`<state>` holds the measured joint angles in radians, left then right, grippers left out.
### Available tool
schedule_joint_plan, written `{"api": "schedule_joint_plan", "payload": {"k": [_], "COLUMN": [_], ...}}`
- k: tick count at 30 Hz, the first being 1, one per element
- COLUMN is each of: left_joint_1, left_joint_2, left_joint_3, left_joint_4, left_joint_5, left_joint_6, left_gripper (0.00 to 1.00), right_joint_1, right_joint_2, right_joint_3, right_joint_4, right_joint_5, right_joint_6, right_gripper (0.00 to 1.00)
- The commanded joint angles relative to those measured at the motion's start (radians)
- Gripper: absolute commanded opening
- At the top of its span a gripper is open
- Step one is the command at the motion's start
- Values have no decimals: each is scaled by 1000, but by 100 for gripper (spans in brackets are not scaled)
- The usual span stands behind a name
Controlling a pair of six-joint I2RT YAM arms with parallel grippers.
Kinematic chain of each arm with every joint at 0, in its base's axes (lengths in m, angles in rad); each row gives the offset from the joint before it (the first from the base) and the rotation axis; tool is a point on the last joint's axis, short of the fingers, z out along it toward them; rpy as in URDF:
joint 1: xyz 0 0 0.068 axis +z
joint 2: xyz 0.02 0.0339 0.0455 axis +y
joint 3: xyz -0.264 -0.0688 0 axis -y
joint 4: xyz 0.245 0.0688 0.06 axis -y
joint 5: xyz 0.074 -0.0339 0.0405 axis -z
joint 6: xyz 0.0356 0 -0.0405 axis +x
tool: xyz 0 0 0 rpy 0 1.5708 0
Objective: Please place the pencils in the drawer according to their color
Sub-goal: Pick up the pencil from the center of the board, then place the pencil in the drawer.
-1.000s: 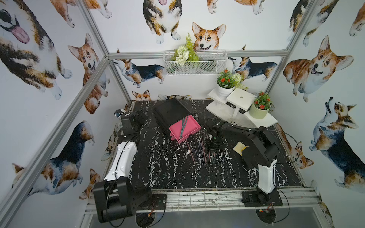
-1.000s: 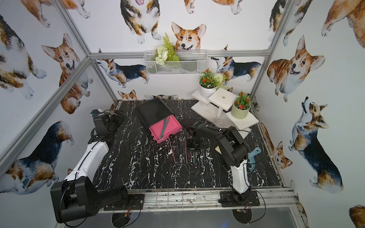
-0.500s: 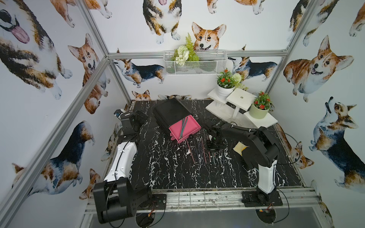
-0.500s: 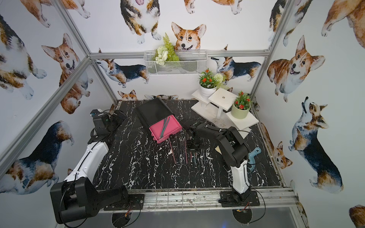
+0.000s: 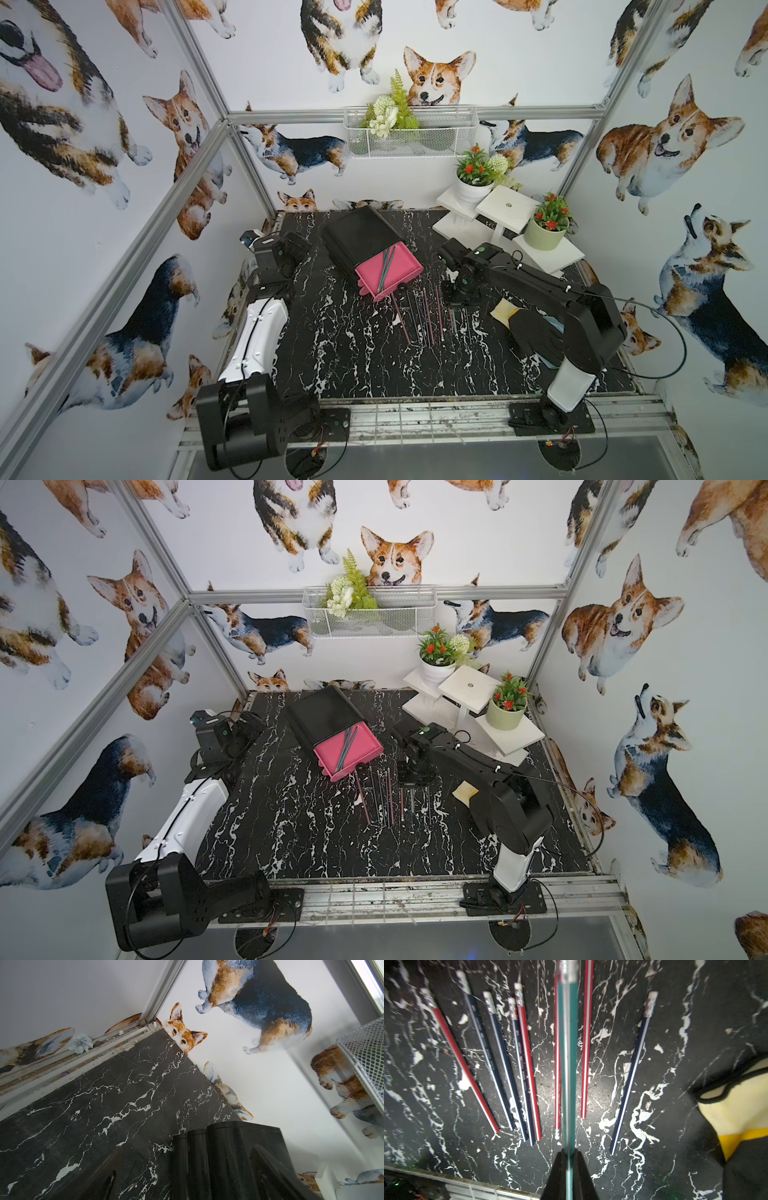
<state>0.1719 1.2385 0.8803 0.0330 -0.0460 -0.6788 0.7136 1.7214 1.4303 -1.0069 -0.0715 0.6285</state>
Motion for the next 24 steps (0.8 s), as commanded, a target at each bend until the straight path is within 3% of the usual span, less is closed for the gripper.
{"api": "schedule_joint_plan", "payload": {"k": [1, 5, 16, 24], "left_joint_1": [2, 3, 2, 6], "left_joint_2": [-2, 1, 0, -8], "left_joint_3": [-2, 0, 3, 2], "left_joint_4": [13, 14, 14, 14], "left_joint_5": [-6, -3, 3, 3], "left_joint_6": [1, -2, -2, -1], "left_gripper": [100, 100, 100, 100], "right_joint_1": [3, 2, 3, 3], "right_joint_2": [-36, -48, 87, 146], "right_joint_3": [60, 151, 326, 295], "right_joint_4": [-73, -77, 134, 313], "right_joint_5": [-8, -109, -568, -677], "right_joint_6": [9, 6, 104, 248], "right_gripper": [0, 0, 0, 0]}}
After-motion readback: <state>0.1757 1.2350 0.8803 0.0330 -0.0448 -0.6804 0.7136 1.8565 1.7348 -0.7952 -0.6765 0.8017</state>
